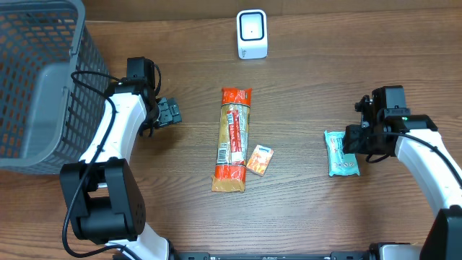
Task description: Scan the item barcode
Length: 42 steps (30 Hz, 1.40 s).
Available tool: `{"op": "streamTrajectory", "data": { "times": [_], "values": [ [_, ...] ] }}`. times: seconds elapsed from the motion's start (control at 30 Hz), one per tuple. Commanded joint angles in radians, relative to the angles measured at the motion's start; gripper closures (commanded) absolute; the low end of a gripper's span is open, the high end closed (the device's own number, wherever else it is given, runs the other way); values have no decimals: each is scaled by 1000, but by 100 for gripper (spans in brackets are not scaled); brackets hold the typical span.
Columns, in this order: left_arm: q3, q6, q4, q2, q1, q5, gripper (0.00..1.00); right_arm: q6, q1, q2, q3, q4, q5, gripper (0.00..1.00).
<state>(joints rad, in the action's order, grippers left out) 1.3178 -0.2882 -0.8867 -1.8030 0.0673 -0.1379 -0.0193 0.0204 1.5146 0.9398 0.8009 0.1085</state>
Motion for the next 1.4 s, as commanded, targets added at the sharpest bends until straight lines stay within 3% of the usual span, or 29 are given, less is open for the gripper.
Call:
{"op": "streamTrajectory", "data": {
  "times": [0.0,0.2,0.6,0.63,0.73,1.0,1.17,1.37],
  "values": [
    [-1,4,1,4,5,8,0,-39,-3,45,-34,-33,2,52],
    [-1,4,1,4,5,8,0,-37,-5,108,-50,-72,-89,57],
    [-1,4,1,4,5,8,0,-26,-5,217,-51,-85,7,65],
    [-1,4,1,4,5,8,0,-26,-5,228,-51,-82,10,68],
    [-1,4,1,4,5,8,0,-26,-5,241,-51,-74,9,95],
    [-1,4,1,4,5,8,0,127,4,110,92,59,-23,96],
    [-1,4,1,4,5,8,0,193,90,-5,182,128,-243,96],
    [-1,4,1,4,5,8,0,359,289,10,179,226,-630,96]
  ]
}}
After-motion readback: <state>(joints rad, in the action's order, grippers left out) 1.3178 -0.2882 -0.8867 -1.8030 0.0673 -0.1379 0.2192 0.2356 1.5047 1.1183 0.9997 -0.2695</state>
